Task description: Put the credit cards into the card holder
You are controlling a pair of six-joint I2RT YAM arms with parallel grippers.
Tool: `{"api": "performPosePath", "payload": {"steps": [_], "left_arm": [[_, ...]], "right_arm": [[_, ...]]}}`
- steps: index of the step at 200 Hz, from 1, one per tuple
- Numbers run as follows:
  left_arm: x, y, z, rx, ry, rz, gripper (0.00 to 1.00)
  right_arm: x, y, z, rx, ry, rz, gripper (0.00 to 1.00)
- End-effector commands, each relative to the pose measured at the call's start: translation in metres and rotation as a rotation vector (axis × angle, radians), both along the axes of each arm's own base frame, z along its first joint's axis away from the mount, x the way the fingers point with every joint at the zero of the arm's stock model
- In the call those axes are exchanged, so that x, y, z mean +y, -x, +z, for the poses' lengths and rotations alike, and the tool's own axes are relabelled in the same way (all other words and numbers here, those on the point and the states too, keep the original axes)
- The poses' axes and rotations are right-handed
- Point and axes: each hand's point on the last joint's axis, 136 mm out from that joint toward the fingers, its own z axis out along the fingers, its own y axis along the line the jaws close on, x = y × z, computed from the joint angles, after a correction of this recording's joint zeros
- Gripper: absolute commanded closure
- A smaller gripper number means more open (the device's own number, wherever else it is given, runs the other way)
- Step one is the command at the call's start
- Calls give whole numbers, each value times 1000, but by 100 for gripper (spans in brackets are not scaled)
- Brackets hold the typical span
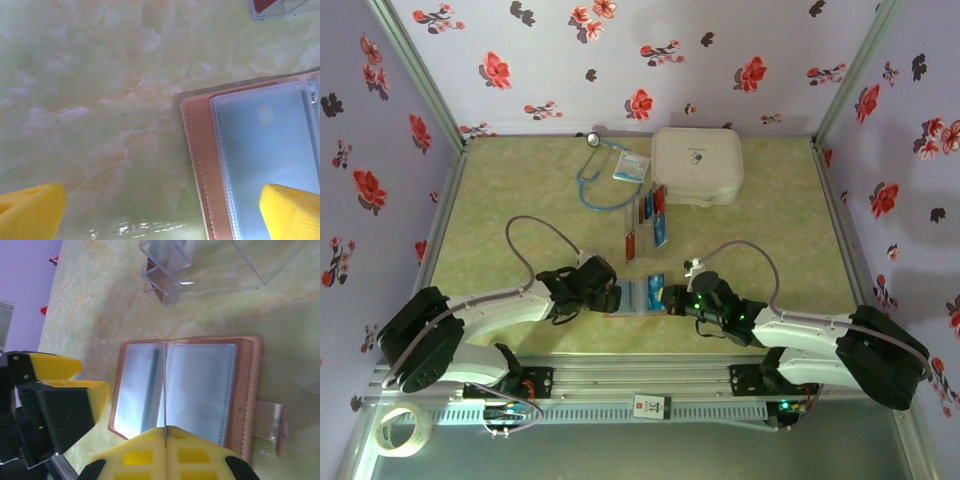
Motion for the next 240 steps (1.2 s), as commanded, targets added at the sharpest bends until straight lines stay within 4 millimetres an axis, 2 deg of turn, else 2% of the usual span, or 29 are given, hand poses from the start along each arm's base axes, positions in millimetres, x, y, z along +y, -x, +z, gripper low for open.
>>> {"api": "performPosePath", "payload": {"steps": [1,53,119,194,240], "left_arm": [[-6,-5,4,-22,-24,-1,0],[-13,-4,-1,-19,-55,-22,0],[-3,2,-11,-7,-81,-8,0],[8,8,-23,11,-109,5,0],[15,11,-23,9,-112,21,0]], "right_arm": [[4,-9,19,-57,-68,-35,100],[11,-11,23,-57,-96,-26,100],[29,-14,18,-24,-133,5,100],[40,-17,12,-8,-152,21,100],[45,-18,9,0,-161,25,100]]}}
